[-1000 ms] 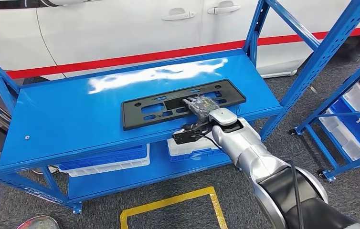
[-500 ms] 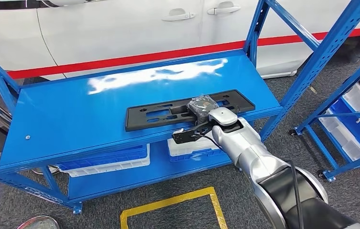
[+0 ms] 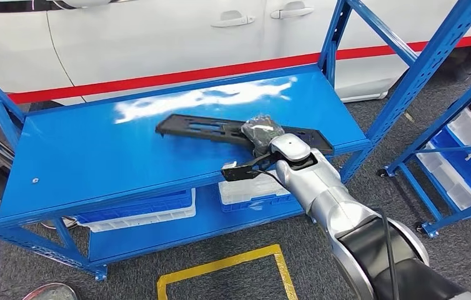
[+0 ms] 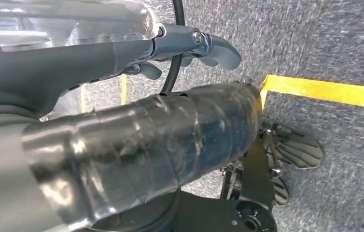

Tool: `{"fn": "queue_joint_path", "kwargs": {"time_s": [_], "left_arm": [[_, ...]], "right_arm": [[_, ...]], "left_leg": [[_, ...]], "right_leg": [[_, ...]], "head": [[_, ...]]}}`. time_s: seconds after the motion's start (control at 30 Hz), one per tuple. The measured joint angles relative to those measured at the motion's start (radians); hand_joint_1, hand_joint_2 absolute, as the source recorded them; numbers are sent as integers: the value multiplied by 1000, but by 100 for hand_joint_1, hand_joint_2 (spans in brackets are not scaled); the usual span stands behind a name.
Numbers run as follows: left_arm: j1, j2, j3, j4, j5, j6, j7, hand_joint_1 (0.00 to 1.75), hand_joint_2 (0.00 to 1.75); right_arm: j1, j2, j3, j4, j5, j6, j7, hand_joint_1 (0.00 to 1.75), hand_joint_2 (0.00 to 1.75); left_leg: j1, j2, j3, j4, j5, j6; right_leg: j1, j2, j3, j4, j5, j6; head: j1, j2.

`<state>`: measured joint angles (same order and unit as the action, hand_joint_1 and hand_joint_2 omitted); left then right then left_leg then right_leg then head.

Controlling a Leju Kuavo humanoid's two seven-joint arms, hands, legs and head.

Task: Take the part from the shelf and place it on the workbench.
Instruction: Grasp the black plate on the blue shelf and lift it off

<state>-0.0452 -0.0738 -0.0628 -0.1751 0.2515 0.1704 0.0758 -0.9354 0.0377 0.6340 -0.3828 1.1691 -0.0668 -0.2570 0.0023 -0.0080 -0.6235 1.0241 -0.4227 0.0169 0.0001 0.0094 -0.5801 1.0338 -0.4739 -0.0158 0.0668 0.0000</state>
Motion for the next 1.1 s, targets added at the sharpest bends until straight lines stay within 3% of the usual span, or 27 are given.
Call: {"fn": "queue_joint_path", "kwargs": {"time_s": [0.03, 0.17, 0.3, 0.43, 0.67, 1.07, 1.1], "left_arm": [[0, -1, 2, 0, 0, 2, -4, 0, 175], [4, -2, 8, 0, -19, 7, -49, 0, 175], [10, -4, 9, 0, -67, -25, -227, 0, 175], [21, -5, 12, 0, -51, -134, -305, 0, 0], [21, -5, 23, 0, -39, -167, -328, 0, 0], [18, -7, 31, 0, -42, -127, -312, 0, 0], [18, -7, 32, 0, -43, -125, -311, 0, 44]], "right_arm": [[-8, 1, 0, -21, 1, 2, -1, 175, 175], [-36, -4, 5, -170, -9, 57, 9, 175, 175], [-82, -75, 24, -429, -71, 208, 67, 175, 175], [-155, -155, 40, -637, -140, 298, 73, 175, 175], [-203, -212, 95, -778, -176, 316, 74, 175, 175], [-196, -283, 238, -841, -190, 294, 71, 175, 175], [-195, -286, 246, -843, -194, 295, 70, 175, 175]], "left_leg": [[0, 0, 0, 0, 0, 0], [0, 0, -1, 0, 0, 0], [0, -3, -4, 0, 1, 0], [0, -2, -5, 0, 0, 0], [-1, 0, -4, 0, -1, 0], [0, 0, -4, 0, 0, 0], [0, 0, -4, 0, 0, 0]], "right_leg": [[0, 0, 0, 0, 0, 0], [0, 0, -2, 0, 0, 0], [-1, -3, -4, 0, -1, 1], [-1, -2, -5, 0, -1, 1], [-1, 1, -5, 0, -1, 1], [-1, 0, -5, 0, -1, 1], [-1, 0, -5, 0, -1, 1]], "head": [[0, 0], [0, 0], [0, 0], [0, 0], [0, 0], [0, 0], [0, 0]]}}
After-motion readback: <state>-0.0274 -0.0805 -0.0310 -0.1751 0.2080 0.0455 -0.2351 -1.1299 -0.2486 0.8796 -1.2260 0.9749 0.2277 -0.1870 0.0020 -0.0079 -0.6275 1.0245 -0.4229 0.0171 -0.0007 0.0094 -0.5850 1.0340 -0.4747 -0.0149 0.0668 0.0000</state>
